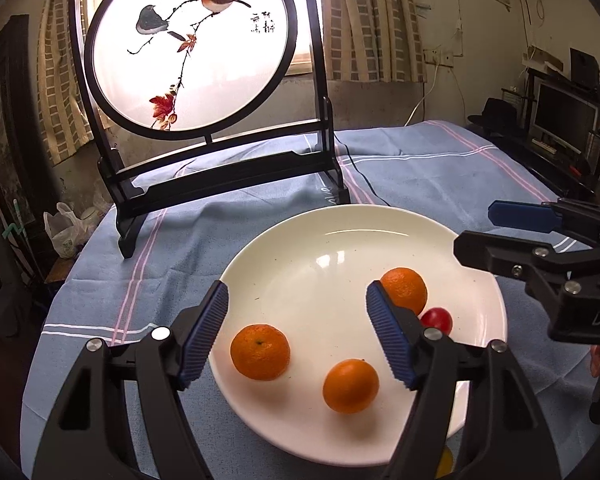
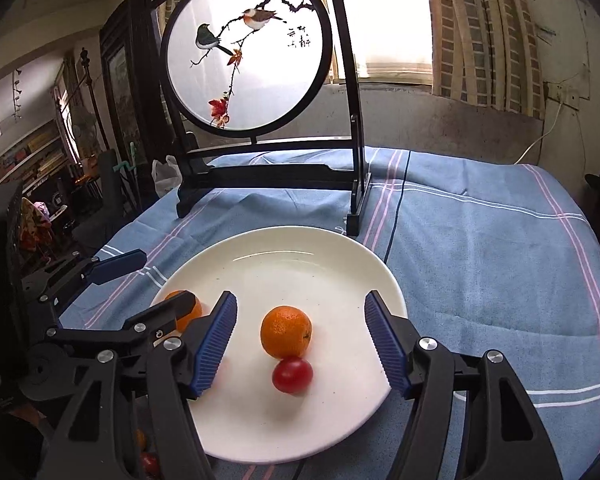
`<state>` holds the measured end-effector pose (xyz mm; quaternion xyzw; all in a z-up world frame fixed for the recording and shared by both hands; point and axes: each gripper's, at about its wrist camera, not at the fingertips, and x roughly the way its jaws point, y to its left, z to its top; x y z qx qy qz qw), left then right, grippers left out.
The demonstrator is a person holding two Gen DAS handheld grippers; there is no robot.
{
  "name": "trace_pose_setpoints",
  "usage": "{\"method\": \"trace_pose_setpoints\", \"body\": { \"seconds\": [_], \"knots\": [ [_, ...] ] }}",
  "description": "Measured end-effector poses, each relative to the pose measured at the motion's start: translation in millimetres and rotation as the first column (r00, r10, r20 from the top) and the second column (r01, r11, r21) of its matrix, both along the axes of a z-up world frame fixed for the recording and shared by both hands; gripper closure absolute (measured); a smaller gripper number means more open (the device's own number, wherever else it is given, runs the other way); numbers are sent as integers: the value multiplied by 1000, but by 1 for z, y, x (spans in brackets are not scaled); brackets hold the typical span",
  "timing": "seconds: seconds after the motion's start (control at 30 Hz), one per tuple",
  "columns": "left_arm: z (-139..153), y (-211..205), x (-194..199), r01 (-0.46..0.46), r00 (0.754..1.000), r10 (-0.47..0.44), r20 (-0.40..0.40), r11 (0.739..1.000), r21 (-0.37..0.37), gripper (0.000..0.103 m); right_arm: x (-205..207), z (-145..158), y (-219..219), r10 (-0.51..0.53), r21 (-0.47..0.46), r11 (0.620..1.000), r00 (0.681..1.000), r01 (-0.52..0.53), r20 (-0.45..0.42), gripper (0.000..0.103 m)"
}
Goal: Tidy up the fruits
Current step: 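Lower the orange and red tomato onto the plate and open both grippers, then grasp a red tomato with the left gripper while the right gripper grasps an orange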
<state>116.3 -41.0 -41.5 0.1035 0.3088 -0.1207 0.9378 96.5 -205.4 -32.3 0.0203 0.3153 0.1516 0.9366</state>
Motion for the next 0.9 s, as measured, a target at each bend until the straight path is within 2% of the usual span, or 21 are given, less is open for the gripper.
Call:
{"method": "trace_pose_setpoints", "body": {
  "seconds": [0.1,0.17,0.2,0.27,0.4,0.53,0.63,0.7,0.8,0.9],
  "knots": [
    [19,11,-13,18,1000,-17,21,999,-49,33,-20,18,2,29,15,999,999,-29,32,36],
    [31,20,-29,43,999,-41,34,997,-70,29,-41,27,4,44,-14,999,998,-43,38,28],
    [34,23,-38,57,998,-54,40,996,-63,24,-54,30,5,61,-34,998,997,-60,39,28],
    [37,30,-62,91,995,-89,53,996,-25,23,-83,29,4,105,-52,993,994,-104,17,25],
    [27,47,-107,160,987,-160,7,987,4,22,-145,-3,11,200,-145,966,975,-213,-97,25],
    [-2,59,-148,224,972,-219,-82,973,58,22,-191,-48,22,282,-214,918,930,-333,-237,26],
    [-21,68,-173,288,947,-279,-159,957,33,22,-204,-66,30,307,-253,890,909,-379,-282,36],
    [-33,71,-187,322,929,-312,-201,946,21,22,-202,-71,35,313,-264,883,905,-389,-287,38],
    [-51,64,-202,366,905,-344,-250,930,46,22,-193,-77,44,315,-309,865,907,-396,-280,43],
    [-61,52,-206,399,886,-371,-276,915,51,22,-188,-77,49,347,-290,856,892,-428,-290,60]
  ]
}}
